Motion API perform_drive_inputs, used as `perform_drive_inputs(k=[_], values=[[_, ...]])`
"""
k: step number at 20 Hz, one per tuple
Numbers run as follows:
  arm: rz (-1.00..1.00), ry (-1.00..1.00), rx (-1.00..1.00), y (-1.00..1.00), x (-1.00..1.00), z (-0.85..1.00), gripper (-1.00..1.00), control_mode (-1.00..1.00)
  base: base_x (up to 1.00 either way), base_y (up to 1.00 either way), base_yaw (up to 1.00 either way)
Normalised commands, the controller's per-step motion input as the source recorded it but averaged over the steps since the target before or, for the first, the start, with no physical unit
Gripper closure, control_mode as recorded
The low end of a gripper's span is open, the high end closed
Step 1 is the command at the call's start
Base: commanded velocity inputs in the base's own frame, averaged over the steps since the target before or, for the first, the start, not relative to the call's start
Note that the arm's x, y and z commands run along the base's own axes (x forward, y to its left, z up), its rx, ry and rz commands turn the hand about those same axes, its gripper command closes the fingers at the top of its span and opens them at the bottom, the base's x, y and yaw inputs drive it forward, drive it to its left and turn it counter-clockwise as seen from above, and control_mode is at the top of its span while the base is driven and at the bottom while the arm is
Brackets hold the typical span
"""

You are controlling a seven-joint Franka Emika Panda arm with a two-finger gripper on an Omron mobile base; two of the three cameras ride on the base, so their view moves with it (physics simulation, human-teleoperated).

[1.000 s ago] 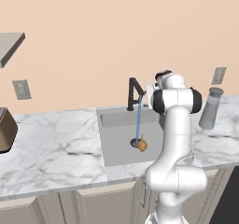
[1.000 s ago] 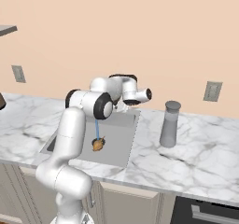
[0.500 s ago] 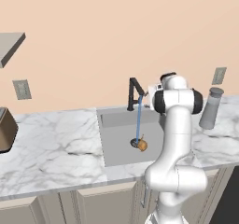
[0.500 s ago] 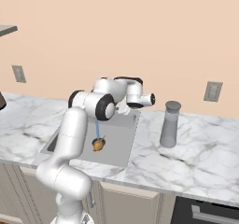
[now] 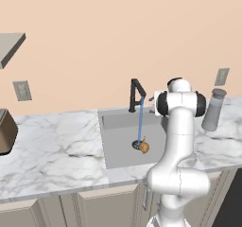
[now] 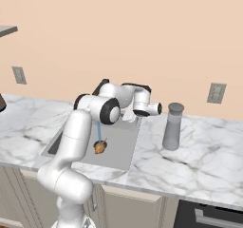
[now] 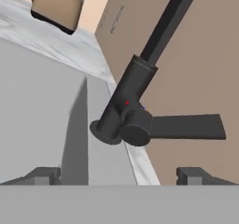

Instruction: Turn on the sink faucet. Then move the onion from the counter to the sink. Turn off the sink. Move the vegetable from the sink to the pot next to the stove. Finally move the pot to the front right burner.

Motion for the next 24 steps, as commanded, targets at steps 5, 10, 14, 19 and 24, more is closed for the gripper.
perform_drive_inputs(k=[5, 10, 14, 19, 24], values=[[0.00, 0.01, 0.02, -0.02, 0.38, -0.14, -1.00, -1.00, 0.00, 0.00, 0.00], [0.00, 0.03, 0.02, -0.01, 0.35, -0.07, -1.00, -1.00, 0.00, 0.00, 0.00], [0.00, 0.06, 0.00, 0.00, 0.36, -0.03, -1.00, -1.00, 0.00, 0.00, 0.00], [0.03, 0.04, 0.00, 0.10, 0.19, -0.01, -1.00, -1.00, 0.00, 0.00, 0.00], [0.09, 0.00, 0.00, 0.33, 0.04, 0.00, -1.00, -1.00, 0.00, 0.00, 0.00]])
